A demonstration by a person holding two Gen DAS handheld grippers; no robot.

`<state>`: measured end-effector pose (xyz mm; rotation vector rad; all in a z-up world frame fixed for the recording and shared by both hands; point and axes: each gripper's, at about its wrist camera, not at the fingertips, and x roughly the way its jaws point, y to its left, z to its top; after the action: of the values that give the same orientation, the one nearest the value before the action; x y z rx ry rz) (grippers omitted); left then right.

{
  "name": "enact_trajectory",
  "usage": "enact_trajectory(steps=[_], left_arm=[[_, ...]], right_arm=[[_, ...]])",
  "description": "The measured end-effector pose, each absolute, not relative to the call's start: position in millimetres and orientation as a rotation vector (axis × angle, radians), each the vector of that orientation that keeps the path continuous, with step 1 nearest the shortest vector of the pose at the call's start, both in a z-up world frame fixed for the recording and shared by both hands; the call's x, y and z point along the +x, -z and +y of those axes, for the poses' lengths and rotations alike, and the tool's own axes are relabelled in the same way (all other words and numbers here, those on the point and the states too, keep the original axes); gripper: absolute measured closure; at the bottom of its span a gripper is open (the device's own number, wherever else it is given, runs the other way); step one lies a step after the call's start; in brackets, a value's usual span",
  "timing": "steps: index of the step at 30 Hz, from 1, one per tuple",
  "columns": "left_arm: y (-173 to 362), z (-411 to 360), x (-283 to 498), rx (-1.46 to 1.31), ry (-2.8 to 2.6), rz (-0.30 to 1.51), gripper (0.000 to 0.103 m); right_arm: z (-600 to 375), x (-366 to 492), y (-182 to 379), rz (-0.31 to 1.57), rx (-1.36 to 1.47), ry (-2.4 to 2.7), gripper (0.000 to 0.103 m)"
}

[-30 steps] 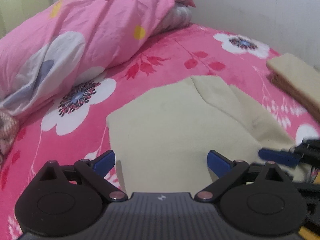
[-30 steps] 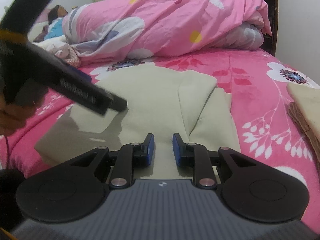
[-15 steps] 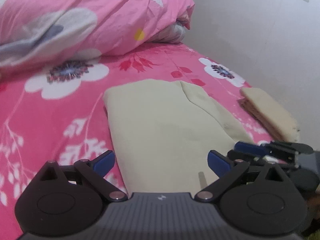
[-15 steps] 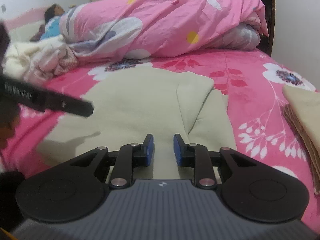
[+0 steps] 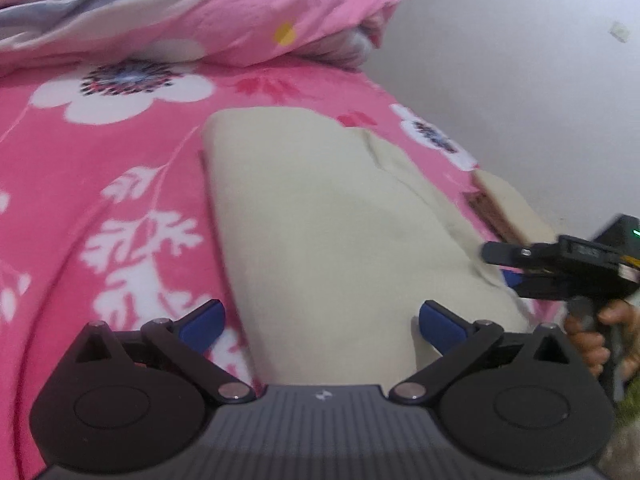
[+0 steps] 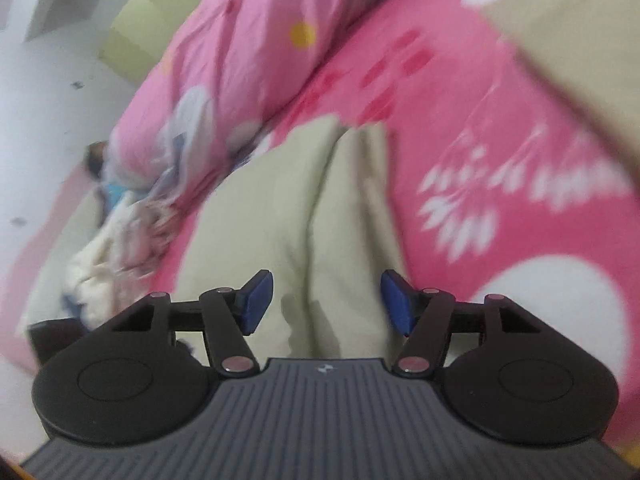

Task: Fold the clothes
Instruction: 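Grasp the folded jacket bundle with the right tool and lift it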

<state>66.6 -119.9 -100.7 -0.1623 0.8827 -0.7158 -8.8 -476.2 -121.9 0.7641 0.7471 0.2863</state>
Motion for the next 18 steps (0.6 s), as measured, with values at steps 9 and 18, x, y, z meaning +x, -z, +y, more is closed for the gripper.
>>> enact_trajectory(steps=[9,18], left_arm=[[110,-123,109,-0.309,0.794,0.982,0.0],[119,-112,123,-0.43,0.853,1.01,0.0]], right_arm=[[-491,41,136,0.781,0.927,-0.413,0.036],[-513,40,139,0.717,0.918,-0.291,0.038]])
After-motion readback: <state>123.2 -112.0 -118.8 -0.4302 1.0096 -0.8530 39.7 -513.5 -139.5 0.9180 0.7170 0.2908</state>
